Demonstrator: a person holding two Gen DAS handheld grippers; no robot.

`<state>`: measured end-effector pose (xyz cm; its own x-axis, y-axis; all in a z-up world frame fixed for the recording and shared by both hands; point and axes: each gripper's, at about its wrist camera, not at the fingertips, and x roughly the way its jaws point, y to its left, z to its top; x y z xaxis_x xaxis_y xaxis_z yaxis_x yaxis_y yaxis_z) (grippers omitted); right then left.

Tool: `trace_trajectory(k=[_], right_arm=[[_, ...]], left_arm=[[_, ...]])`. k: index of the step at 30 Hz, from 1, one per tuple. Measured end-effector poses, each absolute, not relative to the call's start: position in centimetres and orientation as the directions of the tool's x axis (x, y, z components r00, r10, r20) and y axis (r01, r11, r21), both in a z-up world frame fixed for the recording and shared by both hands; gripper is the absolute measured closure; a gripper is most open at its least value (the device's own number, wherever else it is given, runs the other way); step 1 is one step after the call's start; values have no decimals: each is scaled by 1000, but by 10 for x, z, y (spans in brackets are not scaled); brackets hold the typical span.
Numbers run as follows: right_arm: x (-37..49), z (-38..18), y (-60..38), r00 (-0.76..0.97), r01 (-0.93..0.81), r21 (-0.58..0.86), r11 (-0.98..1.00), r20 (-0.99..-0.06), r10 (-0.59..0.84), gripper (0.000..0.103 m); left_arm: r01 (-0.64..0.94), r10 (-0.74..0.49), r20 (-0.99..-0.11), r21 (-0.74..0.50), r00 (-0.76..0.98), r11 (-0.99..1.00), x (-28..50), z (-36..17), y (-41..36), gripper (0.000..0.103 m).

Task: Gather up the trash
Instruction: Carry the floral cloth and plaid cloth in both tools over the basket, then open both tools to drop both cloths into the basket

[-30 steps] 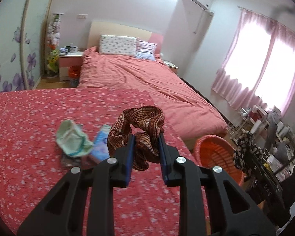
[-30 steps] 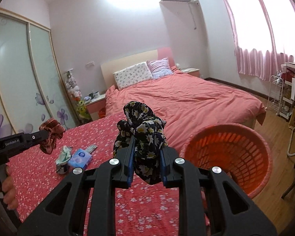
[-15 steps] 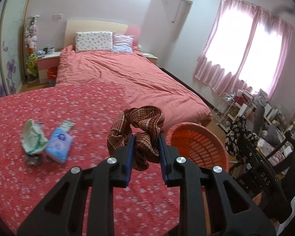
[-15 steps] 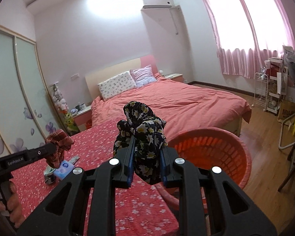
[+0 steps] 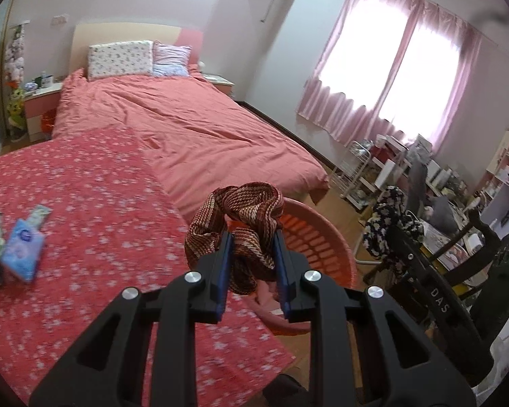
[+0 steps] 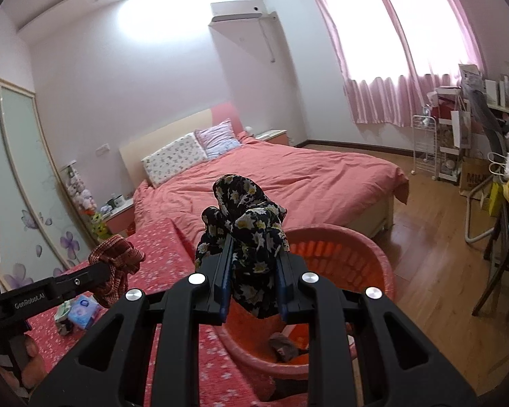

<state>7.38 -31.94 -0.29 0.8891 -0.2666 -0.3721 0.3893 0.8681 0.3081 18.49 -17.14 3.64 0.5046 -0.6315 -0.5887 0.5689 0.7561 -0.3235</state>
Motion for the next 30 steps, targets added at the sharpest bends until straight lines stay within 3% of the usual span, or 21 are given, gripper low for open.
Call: trace_trajectory(k=[21,24,27,30], right_arm=[[87,-27,-372,861,455,357,816,-412,-300,82],[89,-30,-377,864,450,373,811,-414,-288,74],[89,-34,-378,866,445,382,810,-414,-281,49],[87,-37,-378,864,447,398,801,-422,-274,45]], left_arm=[[643,-683,-648,-372,336,669,211,-26,-270,77],[643,-673,-663,-365,328,674,214,-35,-276,73],[631,-660,-678,-365,324,685,221,-44,-275,66],[610,-641,-688,-357,340,707,226,-49,-269,58]])
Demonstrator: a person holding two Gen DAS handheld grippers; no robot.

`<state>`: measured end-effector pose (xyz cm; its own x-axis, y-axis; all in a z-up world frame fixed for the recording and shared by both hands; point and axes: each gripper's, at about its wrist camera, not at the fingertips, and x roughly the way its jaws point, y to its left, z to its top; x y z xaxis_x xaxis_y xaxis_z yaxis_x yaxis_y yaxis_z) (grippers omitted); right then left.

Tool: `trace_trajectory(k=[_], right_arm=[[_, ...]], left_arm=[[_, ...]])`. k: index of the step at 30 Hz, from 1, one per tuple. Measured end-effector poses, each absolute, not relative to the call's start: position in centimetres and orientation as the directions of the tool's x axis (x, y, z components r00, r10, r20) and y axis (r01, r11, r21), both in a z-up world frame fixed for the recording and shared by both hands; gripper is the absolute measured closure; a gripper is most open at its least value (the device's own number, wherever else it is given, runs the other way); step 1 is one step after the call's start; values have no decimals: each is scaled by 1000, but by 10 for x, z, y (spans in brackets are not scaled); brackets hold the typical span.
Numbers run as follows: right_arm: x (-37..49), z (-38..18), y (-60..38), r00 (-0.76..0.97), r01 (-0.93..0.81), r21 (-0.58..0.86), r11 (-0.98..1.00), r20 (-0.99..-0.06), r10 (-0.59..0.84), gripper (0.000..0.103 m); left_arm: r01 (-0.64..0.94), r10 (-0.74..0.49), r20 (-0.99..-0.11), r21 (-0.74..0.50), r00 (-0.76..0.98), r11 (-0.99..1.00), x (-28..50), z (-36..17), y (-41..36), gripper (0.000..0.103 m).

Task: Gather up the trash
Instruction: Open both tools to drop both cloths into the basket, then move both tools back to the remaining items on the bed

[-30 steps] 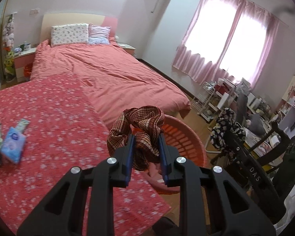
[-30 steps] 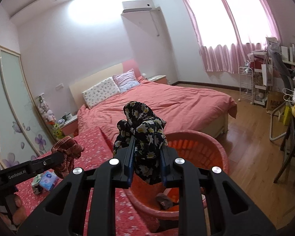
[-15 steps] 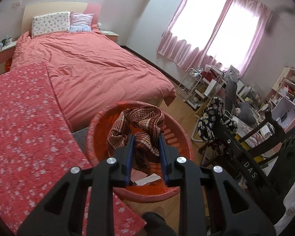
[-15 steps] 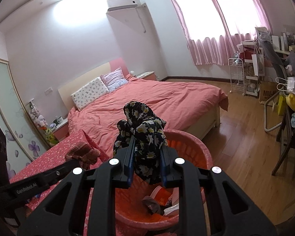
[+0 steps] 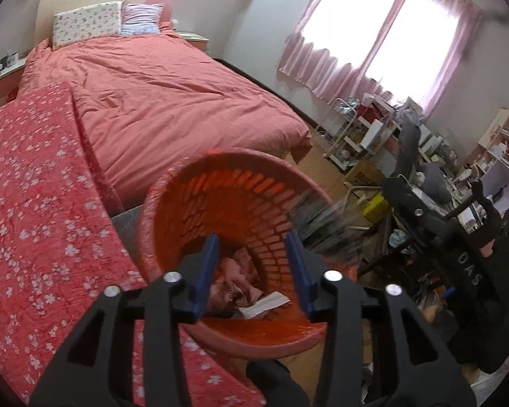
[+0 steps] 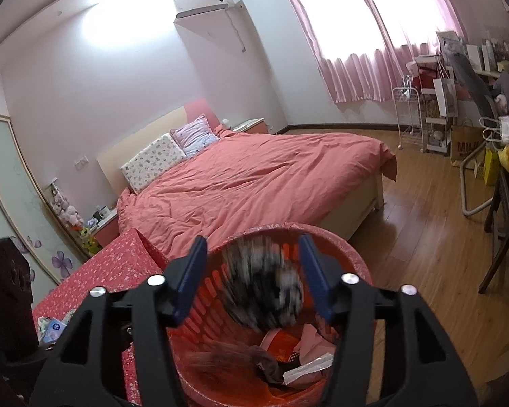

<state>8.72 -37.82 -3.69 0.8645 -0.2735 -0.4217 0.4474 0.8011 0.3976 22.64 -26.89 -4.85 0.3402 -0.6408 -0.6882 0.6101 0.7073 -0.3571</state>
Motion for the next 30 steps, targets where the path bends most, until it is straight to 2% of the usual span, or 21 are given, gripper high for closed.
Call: trace_trajectory(k=[2,4,11,13,30], right_arm=[[87,-36,-377,861,453,397,798,-428,-276,45],[87,-36,-374,853,464,385,798,-436,-285,40],[93,-31,-364,833,482,318,817,-454,-315,38],[94,-29,-359,831,482,302,822,-456,-319,35],[120,-22,-276,844,336,175,926,-492,-213,34]], left_arm=[[594,-624,-696,-348,355,726,230,-51,-261,57],[578,-611,-699,-341,372,742,232,-52,-251,55],[507,-519,-719,-266,462,820,234,-51,-202,45],[484,-496,-722,-253,482,838,235,-49,-188,43],[223,-259,-701,-145,665,964,232,-30,-31,35]])
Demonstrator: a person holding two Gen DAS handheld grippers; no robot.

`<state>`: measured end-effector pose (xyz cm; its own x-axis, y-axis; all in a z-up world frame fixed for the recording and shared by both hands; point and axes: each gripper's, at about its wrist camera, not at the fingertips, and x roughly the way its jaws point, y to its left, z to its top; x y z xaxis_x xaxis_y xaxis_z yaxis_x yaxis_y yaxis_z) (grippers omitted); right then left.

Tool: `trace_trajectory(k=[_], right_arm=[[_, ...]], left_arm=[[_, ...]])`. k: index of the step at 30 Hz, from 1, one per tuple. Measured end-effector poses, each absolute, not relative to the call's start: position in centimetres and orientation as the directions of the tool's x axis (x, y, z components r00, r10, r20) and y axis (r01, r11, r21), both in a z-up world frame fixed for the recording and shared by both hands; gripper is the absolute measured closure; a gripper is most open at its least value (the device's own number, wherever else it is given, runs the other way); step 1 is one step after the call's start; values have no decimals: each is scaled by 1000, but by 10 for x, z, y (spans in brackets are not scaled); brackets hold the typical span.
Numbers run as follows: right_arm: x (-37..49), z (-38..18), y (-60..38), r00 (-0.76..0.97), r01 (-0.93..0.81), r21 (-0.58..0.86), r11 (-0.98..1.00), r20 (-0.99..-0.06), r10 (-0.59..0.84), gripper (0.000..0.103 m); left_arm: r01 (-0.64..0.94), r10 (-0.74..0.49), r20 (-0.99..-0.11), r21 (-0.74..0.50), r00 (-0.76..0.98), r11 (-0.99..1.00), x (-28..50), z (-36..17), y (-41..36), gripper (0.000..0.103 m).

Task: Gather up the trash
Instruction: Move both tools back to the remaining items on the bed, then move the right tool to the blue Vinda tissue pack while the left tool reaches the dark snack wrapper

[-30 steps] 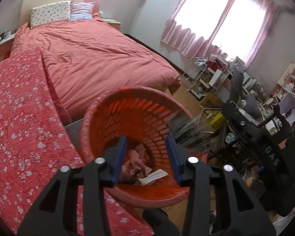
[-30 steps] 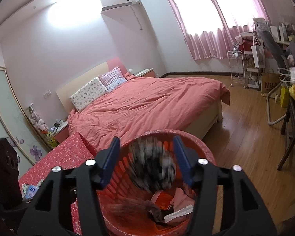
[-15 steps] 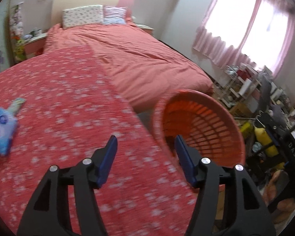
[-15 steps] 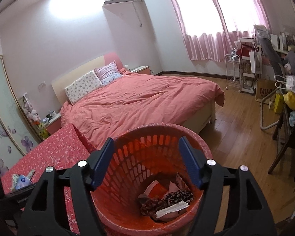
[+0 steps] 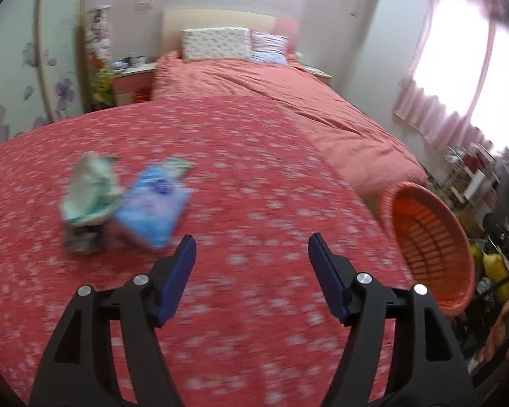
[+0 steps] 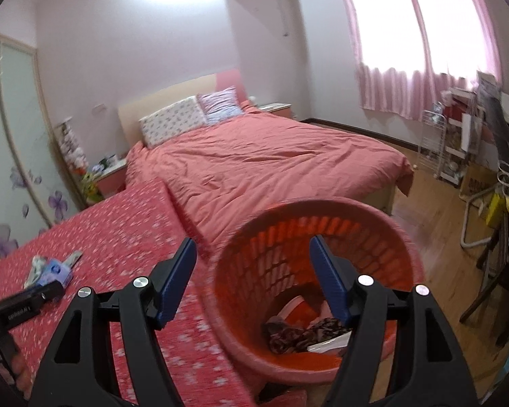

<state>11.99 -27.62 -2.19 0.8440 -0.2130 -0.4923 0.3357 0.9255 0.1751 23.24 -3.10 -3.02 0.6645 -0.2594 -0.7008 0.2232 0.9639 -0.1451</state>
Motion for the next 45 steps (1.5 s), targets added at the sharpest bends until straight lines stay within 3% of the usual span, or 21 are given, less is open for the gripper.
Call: trace_trajectory(k=[8,16,27,34,42,45], right_arm=[[148,-25,-211,841,196,134,971,-533,-96,34],[185,-38,-147,806,70,147,987,-591,31,34],[237,-63,-48,713,-44,224,974,-676,188,34],[264,-71,-22,680,-18,218,976,-713,171,34],[279,-71,-6,666,25,243,970,-728,165,25],[284,-71,0,667,4,178,984,-734,130,25]], left_arm=[[28,-97,-681,-111,726,993,233,-32,60,30],[-162,62,-714,-72,697,984,245,-48,148,30],[-203,65,-703,-114,708,972,238,-43,186,30],[-220,63,-701,-135,710,966,238,-39,208,30],[-225,53,-710,-151,703,963,240,-43,212,30],[-228,52,-712,-154,700,961,241,-44,214,30]])
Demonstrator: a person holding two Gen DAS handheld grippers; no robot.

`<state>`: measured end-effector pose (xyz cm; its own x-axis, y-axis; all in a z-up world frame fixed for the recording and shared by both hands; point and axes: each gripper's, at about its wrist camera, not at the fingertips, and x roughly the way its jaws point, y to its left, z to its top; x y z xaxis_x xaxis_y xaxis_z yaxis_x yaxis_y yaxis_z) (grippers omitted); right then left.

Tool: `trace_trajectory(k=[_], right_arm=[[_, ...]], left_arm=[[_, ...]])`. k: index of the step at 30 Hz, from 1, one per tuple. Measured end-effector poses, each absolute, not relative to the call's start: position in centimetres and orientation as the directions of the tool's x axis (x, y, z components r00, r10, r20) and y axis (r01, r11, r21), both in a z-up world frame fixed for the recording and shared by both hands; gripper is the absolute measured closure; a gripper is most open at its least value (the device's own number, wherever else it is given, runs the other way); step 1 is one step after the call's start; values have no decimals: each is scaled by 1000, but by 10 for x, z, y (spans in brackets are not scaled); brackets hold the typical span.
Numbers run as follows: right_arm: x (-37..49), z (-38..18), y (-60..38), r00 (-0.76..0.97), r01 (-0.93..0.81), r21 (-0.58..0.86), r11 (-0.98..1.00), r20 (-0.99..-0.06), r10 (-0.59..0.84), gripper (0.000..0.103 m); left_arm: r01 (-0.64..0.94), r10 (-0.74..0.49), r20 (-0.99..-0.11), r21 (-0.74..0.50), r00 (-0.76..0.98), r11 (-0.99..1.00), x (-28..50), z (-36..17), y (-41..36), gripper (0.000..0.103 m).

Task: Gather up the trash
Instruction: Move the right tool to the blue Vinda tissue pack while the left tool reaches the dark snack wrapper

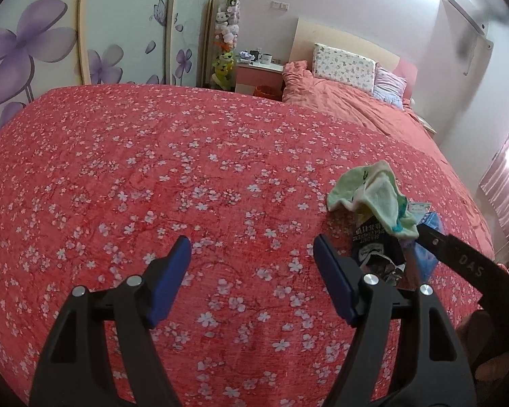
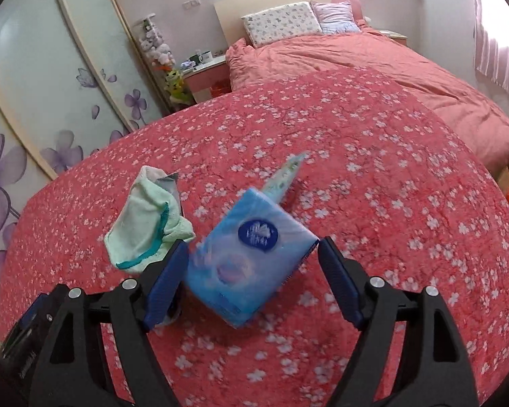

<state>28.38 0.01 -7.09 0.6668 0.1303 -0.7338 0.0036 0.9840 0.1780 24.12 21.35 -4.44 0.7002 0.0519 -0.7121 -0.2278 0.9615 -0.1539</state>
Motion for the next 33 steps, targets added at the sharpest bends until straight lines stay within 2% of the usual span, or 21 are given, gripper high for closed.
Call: trace_trajectory(k=[3,6,9,15,21,24,27,33], right_arm=[[279,-70,-4,689,-7,63,998,-723,50,25],[271,-71,-27,698,38,15,999,-716,-16,27],[264,-75,-52,693,77,46,996,-720,-20,27],[262,-71,-61,705,60,210,976,-701,108,27],[268,-85,-26,663,21,84,996,-747,49,27],[262,-84,-31,674,29,61,998,-739,26,27],[257,-78,-49,688,78,22,997,-725,-38,31],[251,-74,-74,693,93,156,983,-720,49,31]], left_arm=[[-225,50,-709,-156,703,962,242,-44,215,30],[-226,49,-710,-157,703,961,243,-45,217,30],[-223,43,-710,-163,703,961,243,-46,217,30],[-211,33,-710,-165,704,964,247,-45,208,30],[-213,31,-717,-165,696,963,246,-48,205,30],[-204,22,-717,-168,697,964,243,-49,204,30],[-188,6,-716,-175,698,966,241,-50,198,30],[-152,-27,-707,-188,706,970,242,-46,180,30]])
